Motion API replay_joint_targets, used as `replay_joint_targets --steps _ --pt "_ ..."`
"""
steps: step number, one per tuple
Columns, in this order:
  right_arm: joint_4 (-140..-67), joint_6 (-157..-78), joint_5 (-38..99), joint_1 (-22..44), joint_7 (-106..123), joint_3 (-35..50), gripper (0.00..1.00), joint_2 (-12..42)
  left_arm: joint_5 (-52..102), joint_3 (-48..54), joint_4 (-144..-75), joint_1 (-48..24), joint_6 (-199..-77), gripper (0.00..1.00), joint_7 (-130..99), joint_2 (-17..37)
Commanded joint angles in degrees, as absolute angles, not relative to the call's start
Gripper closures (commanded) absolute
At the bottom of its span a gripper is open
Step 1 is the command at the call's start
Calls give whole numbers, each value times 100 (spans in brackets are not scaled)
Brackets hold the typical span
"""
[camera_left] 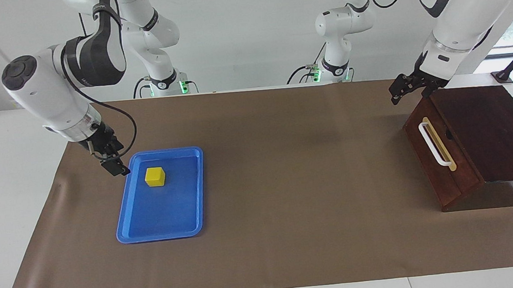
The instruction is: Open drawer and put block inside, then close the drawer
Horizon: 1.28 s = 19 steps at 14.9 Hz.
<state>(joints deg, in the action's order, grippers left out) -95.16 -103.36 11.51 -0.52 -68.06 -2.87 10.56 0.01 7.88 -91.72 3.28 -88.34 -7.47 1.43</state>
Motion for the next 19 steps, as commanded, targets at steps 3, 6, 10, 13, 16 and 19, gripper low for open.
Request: replay_joint_targets --steps 3,6,10,13,16,19 --pt "-9439 -10450 2449 -456 -7488 -299 0 1362 70 729 -9185 264 -8833 0 -738 79" --pt "-9667 -10494 3171 -676 -7822 -299 0 1380 79 738 -9185 237 -8816 0 -730 70" --pt "-10001 -10442 3524 -870 -7359 -290 0 1511 -87 747 -9456 176 -9357 0 -747 -35" --pt "-10099 -10222 3682 -1010 -6586 -290 0 1774 -755 773 -9763 123 -9886 0 -721 9" --pt "-10203 -10169 3919 -1177 -5891 -281 0 1968 -1569 773 -10194 45 -10369 0 -721 79" --pt "-10668 -10361 4305 -1221 -5380 -290 0 2004 -1863 773 -10669 0 -10906 0 -756 158"
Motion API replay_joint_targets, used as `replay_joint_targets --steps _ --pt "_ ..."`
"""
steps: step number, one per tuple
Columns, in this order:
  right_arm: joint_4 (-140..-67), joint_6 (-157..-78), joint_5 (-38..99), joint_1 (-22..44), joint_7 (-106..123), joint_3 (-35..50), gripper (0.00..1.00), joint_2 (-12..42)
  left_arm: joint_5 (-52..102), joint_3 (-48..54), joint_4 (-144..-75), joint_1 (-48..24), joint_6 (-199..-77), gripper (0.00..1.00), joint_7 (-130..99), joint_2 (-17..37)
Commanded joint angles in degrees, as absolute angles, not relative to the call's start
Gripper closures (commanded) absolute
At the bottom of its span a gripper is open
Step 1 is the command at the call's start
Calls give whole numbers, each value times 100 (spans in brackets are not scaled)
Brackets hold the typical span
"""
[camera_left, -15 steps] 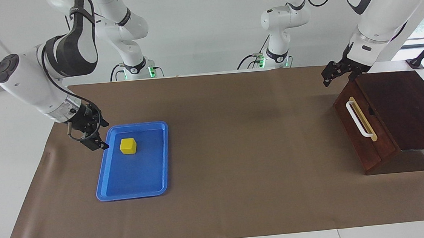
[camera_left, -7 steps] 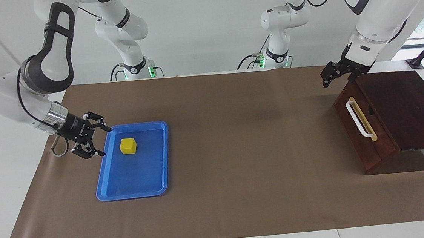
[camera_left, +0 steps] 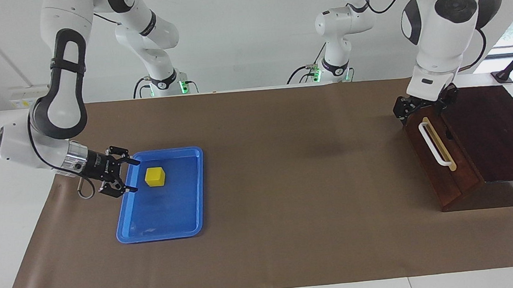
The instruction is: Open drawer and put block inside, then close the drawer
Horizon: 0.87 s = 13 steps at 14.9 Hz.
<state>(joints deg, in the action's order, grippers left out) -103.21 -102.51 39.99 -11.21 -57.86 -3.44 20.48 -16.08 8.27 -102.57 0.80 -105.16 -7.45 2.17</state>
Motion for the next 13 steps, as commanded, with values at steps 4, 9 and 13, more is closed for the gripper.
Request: replay_joint_targets --steps 4,9,13 --pt "-11038 -10547 4429 -1283 -4966 -290 0 2083 -2197 756 -11065 105 -11459 0 -773 272" --pt "-11303 -10766 4518 -1274 -4808 -290 0 2057 -2698 756 -11426 360 -12189 0 -773 483" --pt "-11522 -11223 4605 -1178 -4808 -290 0 2030 -2698 756 -11575 404 -12401 0 -773 518"
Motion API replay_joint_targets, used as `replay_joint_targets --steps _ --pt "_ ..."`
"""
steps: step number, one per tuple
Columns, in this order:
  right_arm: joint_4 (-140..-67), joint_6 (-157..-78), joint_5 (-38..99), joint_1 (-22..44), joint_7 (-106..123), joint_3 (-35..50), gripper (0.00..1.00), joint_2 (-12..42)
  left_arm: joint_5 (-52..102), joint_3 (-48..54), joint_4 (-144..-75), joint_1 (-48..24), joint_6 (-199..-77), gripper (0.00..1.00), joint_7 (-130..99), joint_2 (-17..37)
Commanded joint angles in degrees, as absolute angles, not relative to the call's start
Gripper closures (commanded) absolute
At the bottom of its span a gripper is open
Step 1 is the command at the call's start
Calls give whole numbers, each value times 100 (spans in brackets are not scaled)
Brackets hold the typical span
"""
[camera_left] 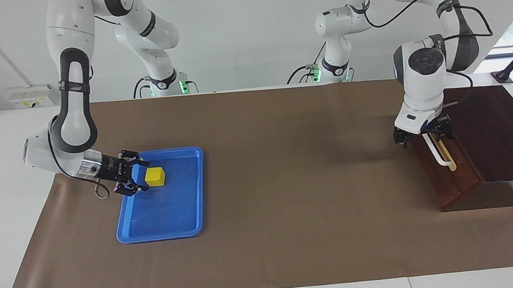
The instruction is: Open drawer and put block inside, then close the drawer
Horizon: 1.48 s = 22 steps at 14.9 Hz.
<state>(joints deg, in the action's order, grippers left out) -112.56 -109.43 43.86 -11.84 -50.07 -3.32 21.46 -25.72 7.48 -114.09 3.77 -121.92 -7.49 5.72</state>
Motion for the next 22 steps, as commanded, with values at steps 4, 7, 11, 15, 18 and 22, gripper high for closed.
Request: replay_joint_targets --steps 4,7,11,15,18,22 --pt "-11637 -11373 4667 -1186 -4729 -290 0 2092 -2698 756 -11830 483 -12770 0 -773 519" --pt "-11637 -11364 4667 -1178 -4711 -290 0 2101 -2707 756 -11830 501 -12788 0 -773 545" --pt "-11654 -11364 4667 -1178 -4676 -290 0 2101 -2724 747 -11821 492 -12814 0 -773 606" --pt "-11716 -11373 4667 -1169 -4658 -290 4 2083 -3164 756 -11804 501 -12814 0 -773 607" --pt "-11725 -11399 4667 -1169 -4641 -290 9 2083 -3164 765 -11821 483 -12832 0 -913 615" --pt "-11760 -11408 4667 -1169 -4535 -290 20 2083 -3173 773 -11848 422 -12954 0 -1352 694"
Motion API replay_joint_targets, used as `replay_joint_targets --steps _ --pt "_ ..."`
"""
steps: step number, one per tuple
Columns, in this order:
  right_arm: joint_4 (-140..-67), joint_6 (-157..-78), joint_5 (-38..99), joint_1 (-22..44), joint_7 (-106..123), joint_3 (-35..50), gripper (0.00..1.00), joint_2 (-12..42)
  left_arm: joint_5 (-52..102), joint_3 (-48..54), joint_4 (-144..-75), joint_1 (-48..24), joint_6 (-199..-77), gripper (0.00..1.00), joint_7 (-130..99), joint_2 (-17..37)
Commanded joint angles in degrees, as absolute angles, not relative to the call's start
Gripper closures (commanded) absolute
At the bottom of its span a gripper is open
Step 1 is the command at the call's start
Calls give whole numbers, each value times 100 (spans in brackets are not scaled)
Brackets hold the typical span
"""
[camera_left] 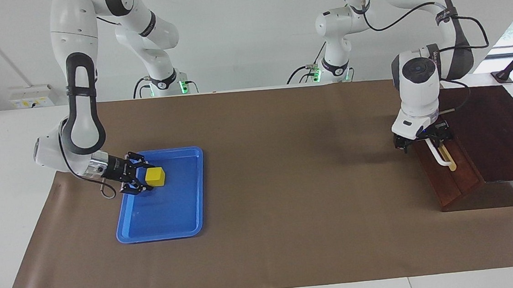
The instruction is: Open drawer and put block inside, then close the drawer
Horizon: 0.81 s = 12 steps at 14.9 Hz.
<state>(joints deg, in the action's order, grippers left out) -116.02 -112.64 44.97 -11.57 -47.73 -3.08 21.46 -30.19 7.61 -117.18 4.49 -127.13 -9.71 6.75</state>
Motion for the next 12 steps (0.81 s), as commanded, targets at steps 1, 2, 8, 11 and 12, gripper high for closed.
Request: replay_joint_targets --steps 1,2,8,11,12 --pt "-11768 -11408 4667 -1169 -4526 -290 24 2074 -3164 773 -11830 396 -13007 0 -1510 703" --pt "-11769 -11408 4667 -1169 -4518 -290 30 2074 -3164 782 -11804 343 -12999 0 -1616 712" --pt "-11278 -10979 4632 -1143 -4701 -290 91 2066 -2919 782 -11690 -69 -12920 0 -2004 747" --pt "-10883 -10689 4570 -976 -5253 -272 95 1882 -2690 782 -11532 -350 -12701 0 -2100 764" --pt "-10794 -10635 4570 -906 -5421 -272 95 1776 -2663 782 -11462 -430 -12596 0 -2161 799"
